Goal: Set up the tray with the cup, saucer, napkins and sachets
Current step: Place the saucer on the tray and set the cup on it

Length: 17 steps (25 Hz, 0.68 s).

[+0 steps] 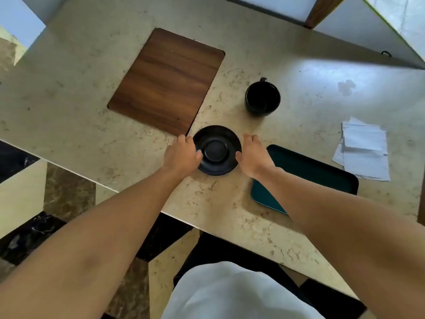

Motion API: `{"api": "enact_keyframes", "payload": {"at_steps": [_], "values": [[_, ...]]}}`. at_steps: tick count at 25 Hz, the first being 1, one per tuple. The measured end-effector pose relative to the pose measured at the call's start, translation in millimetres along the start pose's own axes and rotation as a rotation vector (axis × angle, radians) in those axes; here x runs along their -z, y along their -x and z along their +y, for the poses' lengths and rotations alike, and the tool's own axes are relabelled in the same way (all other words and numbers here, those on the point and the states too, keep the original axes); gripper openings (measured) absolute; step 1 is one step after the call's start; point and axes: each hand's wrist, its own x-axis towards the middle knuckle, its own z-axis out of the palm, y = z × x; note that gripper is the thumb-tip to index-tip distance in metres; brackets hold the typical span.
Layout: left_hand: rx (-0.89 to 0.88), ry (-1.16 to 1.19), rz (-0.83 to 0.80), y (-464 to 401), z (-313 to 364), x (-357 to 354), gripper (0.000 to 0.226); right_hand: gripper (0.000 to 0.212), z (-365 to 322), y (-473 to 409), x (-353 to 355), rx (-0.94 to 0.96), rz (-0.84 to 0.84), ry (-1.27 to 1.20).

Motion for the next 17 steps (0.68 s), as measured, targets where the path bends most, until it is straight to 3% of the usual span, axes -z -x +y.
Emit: {"api": "enact_keyframes", "payload": {"at_steps": [17], "values": [[0.173, 0.292, -0.022, -7.2, 2.7, -5.6, 0.018, 0.039, 6.1, -11.7, -11.2, -0.062, -0.039, -0.125]]}}
